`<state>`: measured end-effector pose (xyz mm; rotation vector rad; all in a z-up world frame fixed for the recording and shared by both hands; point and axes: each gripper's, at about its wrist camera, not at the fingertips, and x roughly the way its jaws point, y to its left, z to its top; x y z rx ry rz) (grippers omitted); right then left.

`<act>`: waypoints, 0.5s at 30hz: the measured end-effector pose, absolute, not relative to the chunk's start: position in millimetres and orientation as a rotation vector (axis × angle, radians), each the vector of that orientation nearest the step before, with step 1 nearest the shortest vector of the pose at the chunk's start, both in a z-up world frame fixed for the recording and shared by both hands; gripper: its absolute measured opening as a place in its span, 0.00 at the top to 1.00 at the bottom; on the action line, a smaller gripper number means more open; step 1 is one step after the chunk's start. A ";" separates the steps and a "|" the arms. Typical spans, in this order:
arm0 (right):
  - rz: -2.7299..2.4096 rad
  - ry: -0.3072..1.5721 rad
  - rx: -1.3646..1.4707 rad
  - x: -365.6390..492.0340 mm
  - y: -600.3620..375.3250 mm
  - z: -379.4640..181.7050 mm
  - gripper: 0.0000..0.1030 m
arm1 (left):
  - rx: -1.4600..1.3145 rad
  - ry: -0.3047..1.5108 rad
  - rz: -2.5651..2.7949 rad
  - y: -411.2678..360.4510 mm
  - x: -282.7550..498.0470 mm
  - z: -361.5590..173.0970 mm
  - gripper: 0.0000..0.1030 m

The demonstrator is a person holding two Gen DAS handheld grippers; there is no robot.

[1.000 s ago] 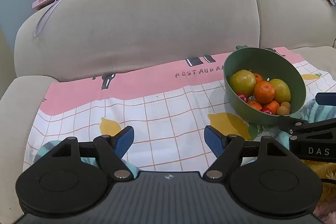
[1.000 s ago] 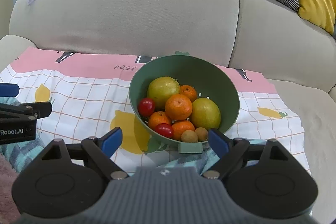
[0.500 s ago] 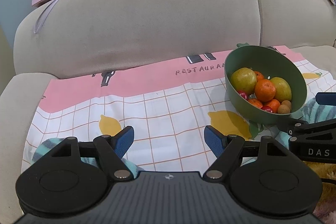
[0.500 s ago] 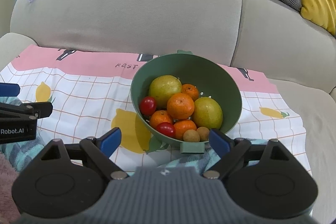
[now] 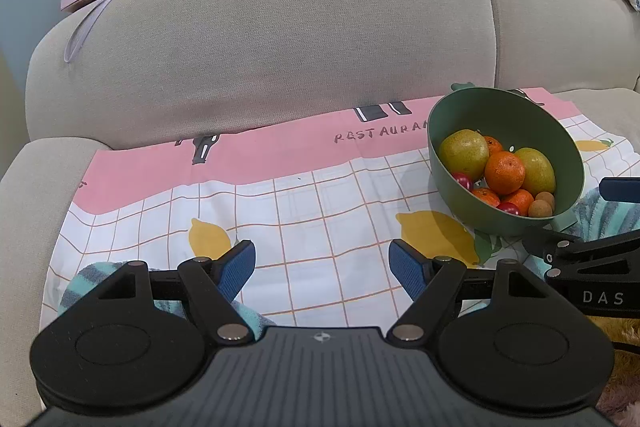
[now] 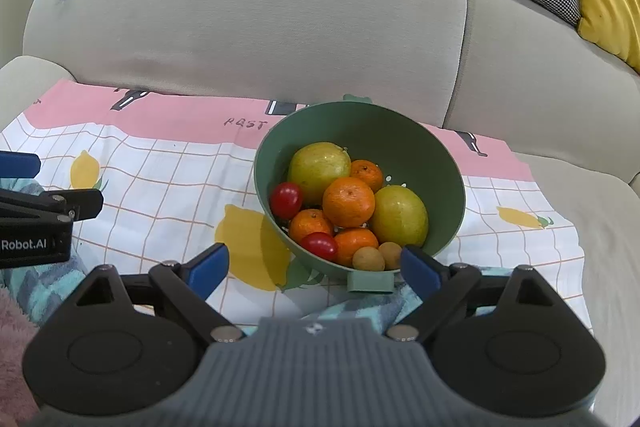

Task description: Organize fruits

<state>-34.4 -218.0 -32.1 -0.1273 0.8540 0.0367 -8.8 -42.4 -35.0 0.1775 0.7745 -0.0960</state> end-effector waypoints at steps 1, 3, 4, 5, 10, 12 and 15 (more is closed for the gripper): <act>0.037 0.854 -0.127 -34.3 -218.0 -32.3 0.13 | 0.178 0.774 -0.096 -42.4 -9.0 -34.8 0.13; 0.037 0.853 -0.128 -34.3 -218.2 -32.4 0.13 | 0.177 0.775 -0.096 -42.4 -8.9 -34.9 0.13; 0.038 0.853 -0.128 -34.3 -218.4 -32.4 0.13 | 0.177 0.775 -0.096 -42.4 -8.9 -34.8 0.13; 0.038 0.853 -0.127 -34.5 -218.4 -32.5 0.13 | 0.177 0.775 -0.095 -42.3 -8.9 -34.8 0.13; 0.039 0.852 -0.128 -34.1 -219.0 -32.7 0.13 | 0.178 0.775 -0.096 -42.0 -9.0 -35.1 0.13; 0.039 0.852 -0.128 -34.2 -219.1 -32.7 0.13 | 0.177 0.774 -0.096 -41.9 -9.2 -35.1 0.13; 0.040 0.852 -0.128 -34.1 -219.4 -32.6 0.13 | 0.177 0.774 -0.097 -41.8 -9.3 -35.3 0.13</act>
